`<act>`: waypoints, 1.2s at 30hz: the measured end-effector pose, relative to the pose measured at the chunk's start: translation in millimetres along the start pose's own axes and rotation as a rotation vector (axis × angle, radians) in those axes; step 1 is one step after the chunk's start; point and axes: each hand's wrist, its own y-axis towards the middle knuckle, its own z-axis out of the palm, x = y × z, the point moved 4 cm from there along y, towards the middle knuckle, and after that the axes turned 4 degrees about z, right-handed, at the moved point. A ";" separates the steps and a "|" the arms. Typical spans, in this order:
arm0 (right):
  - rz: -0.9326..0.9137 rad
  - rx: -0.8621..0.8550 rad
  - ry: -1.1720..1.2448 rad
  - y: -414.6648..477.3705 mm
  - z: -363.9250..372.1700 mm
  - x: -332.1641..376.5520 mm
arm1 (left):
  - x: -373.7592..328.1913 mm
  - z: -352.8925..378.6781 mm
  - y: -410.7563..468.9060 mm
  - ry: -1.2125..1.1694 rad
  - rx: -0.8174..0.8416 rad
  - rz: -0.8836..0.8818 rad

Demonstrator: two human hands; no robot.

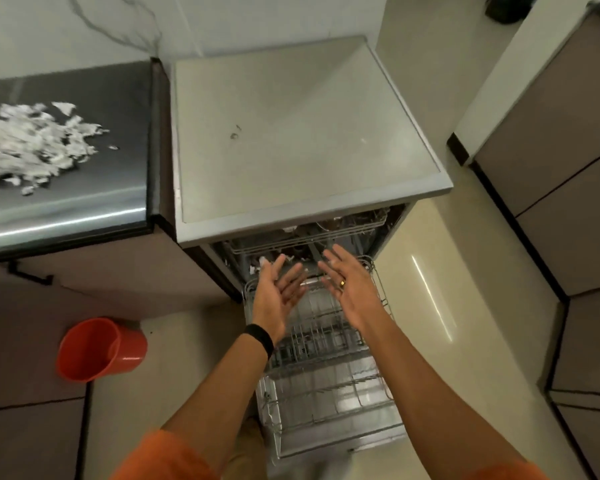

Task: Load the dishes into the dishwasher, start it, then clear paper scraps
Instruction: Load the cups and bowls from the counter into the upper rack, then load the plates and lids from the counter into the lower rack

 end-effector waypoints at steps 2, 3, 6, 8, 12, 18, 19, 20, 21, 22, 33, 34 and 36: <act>-0.067 0.038 -0.110 -26.0 9.1 3.7 | -13.4 -7.0 -28.7 0.125 0.002 0.089; -0.097 0.059 -0.174 -38.0 16.4 4.7 | -21.4 -11.2 -42.0 0.176 -0.005 0.131; -0.197 0.133 -0.361 -68.2 42.4 4.2 | -44.9 -29.5 -75.5 0.263 -0.016 0.249; -0.265 0.184 -0.481 -85.9 65.3 4.1 | -64.3 -48.4 -95.1 0.302 -0.045 0.318; -0.380 0.279 -0.668 -113.8 119.4 -1.0 | -100.9 -102.4 -125.1 0.350 -0.109 0.442; -0.541 0.401 -0.919 -142.8 222.1 -35.6 | -153.9 -208.5 -165.7 0.533 -0.185 0.594; -0.567 0.407 -0.948 -146.2 239.3 -42.1 | -162.9 -225.0 -171.4 0.564 -0.193 0.600; -0.589 0.413 -0.979 -151.8 260.7 -50.7 | -173.2 -245.9 -178.2 0.596 -0.200 0.619; -0.611 0.420 -1.006 -157.6 280.2 -59.5 | -182.8 -265.2 -185.8 0.631 -0.213 0.640; -0.644 0.425 -1.037 -161.9 301.0 -68.9 | -191.7 -285.5 -190.6 0.658 -0.222 0.655; -0.808 0.578 -1.106 -185.5 480.0 -143.6 | -264.0 -453.3 -213.9 0.785 -0.418 0.672; -0.805 0.592 -1.107 -184.3 489.5 -147.0 | -268.3 -462.4 -211.2 0.778 -0.432 0.669; -0.785 0.635 -1.105 -177.3 511.5 -154.7 | -278.2 -480.8 -204.6 0.765 -0.462 0.661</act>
